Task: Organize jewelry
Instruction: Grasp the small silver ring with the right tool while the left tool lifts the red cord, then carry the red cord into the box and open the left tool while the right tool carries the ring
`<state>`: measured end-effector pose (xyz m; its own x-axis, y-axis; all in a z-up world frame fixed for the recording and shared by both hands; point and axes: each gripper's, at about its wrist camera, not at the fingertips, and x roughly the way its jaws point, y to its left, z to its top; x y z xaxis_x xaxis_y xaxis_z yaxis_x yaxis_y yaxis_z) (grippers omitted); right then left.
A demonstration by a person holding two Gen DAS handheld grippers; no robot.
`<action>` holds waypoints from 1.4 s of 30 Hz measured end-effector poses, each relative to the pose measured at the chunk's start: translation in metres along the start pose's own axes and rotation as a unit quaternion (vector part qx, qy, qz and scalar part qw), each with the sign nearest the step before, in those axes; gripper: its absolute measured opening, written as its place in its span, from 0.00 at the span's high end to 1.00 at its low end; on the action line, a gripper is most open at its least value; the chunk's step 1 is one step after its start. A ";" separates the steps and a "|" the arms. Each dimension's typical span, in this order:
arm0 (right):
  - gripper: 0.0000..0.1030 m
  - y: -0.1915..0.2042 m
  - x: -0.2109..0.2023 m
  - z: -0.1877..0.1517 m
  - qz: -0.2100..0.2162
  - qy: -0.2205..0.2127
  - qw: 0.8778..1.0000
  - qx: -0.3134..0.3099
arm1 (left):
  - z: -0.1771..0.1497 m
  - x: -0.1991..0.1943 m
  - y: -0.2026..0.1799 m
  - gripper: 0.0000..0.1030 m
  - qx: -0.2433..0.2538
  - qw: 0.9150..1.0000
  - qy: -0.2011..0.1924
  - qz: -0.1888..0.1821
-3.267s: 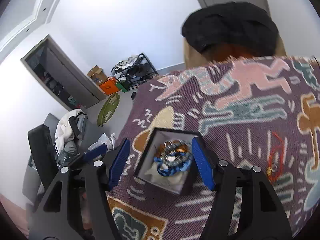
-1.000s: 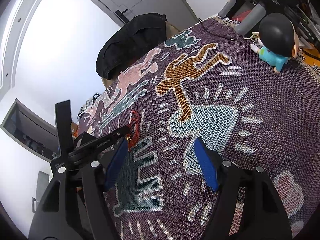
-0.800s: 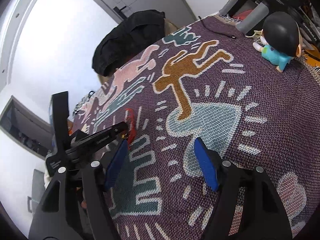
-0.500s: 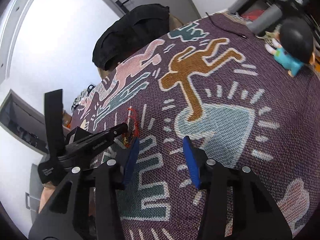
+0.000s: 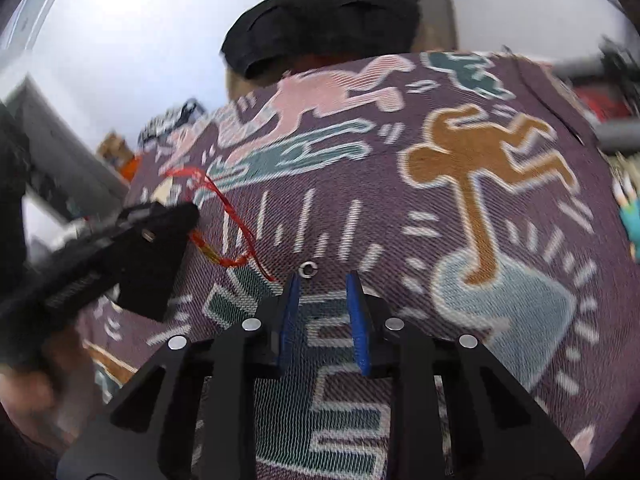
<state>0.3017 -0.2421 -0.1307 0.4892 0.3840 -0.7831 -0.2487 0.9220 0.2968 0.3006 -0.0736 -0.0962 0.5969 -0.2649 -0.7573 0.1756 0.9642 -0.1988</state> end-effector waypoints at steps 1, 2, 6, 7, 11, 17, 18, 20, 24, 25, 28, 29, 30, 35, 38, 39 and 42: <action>0.75 0.005 0.004 0.001 -0.005 0.005 1.000 -0.014 | 0.000 -0.003 0.004 0.95 -0.003 1.000 -0.003 0.003; 0.75 0.010 0.009 0.003 -0.010 0.012 0.999 -0.031 | 0.000 -0.007 0.010 0.95 -0.007 1.000 -0.007 0.004; 0.75 0.022 0.024 0.008 -0.033 0.029 0.997 -0.070 | 0.001 -0.018 0.027 0.95 -0.020 1.000 -0.017 0.008; 0.75 0.025 0.028 0.009 -0.042 0.034 0.995 -0.081 | 0.001 -0.021 0.033 0.95 -0.024 0.999 -0.020 0.008; 0.75 0.035 0.041 0.012 -0.068 0.051 0.990 -0.111 | 0.001 -0.034 0.048 0.95 -0.035 0.999 -0.029 0.008; 0.75 0.040 0.062 0.012 -0.098 0.074 0.984 -0.130 | 0.004 -0.057 0.066 0.95 -0.047 0.998 -0.049 0.003; 0.76 0.040 0.063 0.012 -0.098 0.070 0.984 -0.133 | 0.005 -0.061 0.068 0.95 -0.049 0.997 -0.053 0.003; 0.87 0.041 0.064 0.014 -0.094 0.074 0.984 -0.135 | 0.007 -0.071 0.075 0.95 -0.054 0.997 -0.060 0.003; 0.87 0.047 0.057 0.016 -0.090 0.075 0.984 -0.137 | 0.010 -0.088 0.084 0.95 -0.056 0.996 -0.071 0.011; 0.87 0.050 0.053 0.016 -0.087 0.072 0.984 -0.139 | 0.010 -0.091 0.086 0.95 -0.056 0.996 -0.073 0.013; 0.87 0.060 0.040 0.017 -0.081 0.059 0.984 -0.145 | 0.010 -0.098 0.094 0.95 -0.059 0.995 -0.074 0.024; 0.87 0.063 0.036 0.018 -0.078 0.054 0.985 -0.147 | 0.008 -0.099 0.098 0.95 -0.061 0.995 -0.072 0.025; 0.87 0.067 0.031 0.019 -0.075 0.048 0.985 -0.149 | 0.007 -0.099 0.100 0.95 -0.062 0.995 -0.071 0.027; 0.87 0.095 0.007 0.024 -0.058 0.019 0.984 -0.168 | -0.002 -0.098 0.115 0.95 -0.071 0.995 -0.061 0.038; 0.87 0.114 -0.004 0.023 -0.047 0.007 0.982 -0.180 | -0.009 -0.093 0.127 0.95 -0.081 0.994 -0.054 0.042; 0.87 0.118 -0.005 0.023 -0.044 0.005 0.982 -0.184 | -0.011 -0.091 0.132 0.95 -0.085 0.994 -0.051 0.044; 0.87 0.137 -0.008 0.021 -0.032 0.000 0.981 -0.193 | -0.017 -0.085 0.148 0.89 -0.105 0.993 -0.042 0.046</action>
<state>0.2813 -0.1176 -0.0722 0.5139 0.3265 -0.7933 -0.5151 0.8569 0.0190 0.2628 0.0915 -0.0716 0.6673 -0.1670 -0.7258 -0.0441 0.9640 -0.2623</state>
